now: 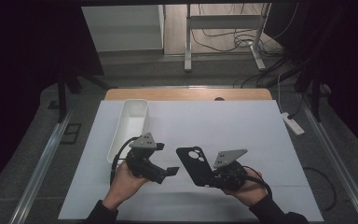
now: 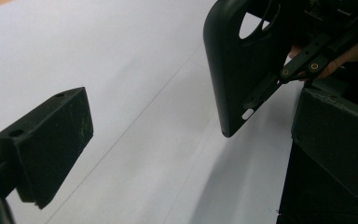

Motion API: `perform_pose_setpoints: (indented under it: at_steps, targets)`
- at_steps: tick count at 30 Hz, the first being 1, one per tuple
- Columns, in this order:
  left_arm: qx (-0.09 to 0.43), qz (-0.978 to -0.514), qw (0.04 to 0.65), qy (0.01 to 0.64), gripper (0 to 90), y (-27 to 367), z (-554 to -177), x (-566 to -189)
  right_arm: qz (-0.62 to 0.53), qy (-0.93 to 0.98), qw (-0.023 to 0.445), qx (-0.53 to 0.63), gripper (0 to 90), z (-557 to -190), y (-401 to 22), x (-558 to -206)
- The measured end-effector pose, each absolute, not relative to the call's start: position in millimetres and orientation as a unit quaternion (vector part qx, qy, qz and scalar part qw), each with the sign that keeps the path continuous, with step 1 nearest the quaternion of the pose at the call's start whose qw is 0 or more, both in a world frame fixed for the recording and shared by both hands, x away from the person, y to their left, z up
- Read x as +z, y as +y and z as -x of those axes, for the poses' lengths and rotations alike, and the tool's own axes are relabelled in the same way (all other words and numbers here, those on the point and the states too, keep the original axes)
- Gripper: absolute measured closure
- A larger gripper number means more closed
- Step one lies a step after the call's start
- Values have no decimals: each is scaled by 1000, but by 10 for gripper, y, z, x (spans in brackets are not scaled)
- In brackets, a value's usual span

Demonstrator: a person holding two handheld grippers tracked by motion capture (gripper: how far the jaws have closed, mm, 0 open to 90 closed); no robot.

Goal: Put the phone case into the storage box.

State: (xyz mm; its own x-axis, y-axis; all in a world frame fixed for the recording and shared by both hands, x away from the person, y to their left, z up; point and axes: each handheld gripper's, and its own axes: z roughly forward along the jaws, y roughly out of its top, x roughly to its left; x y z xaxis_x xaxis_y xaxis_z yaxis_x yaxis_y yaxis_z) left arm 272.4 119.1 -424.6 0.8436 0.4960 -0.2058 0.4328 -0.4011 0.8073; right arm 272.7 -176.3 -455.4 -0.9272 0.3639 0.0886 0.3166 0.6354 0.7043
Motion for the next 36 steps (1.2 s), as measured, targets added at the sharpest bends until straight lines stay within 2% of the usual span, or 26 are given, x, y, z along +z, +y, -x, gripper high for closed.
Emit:
perform_pose_setpoints:
  at_steps: [9,16,19,21,22,29,30,36]
  targets:
    - [13,-831,491,261,0,1237,-2751,-4293,-176,903,-4,391,854,-2727,-1804,-4546]
    - [13,-832,489,262,15,1214,-2739,-4286,-169,907,-12,386,854,-2711,-1771,-4561]
    - [16,-832,489,261,103,1209,-2722,-4278,-166,908,-14,385,854,-2701,-1754,-4567]
    - [11,-831,493,258,217,1216,-2720,-4276,-164,908,-13,385,854,-2699,-1747,-4569]
    - [7,-829,498,257,217,1224,-2719,-4274,-165,908,-14,384,854,-2695,-1743,-4570]
    - [-13,-822,510,253,479,1261,-2731,-4266,-162,909,-13,383,854,-2693,-1732,-4574]
    - [-17,-822,511,251,479,1258,-2731,-4267,-162,909,-14,383,854,-2692,-1728,-4576]
    - [-24,-820,515,248,607,1245,-2734,-4268,-164,910,-14,380,854,-2684,-1711,-4576]
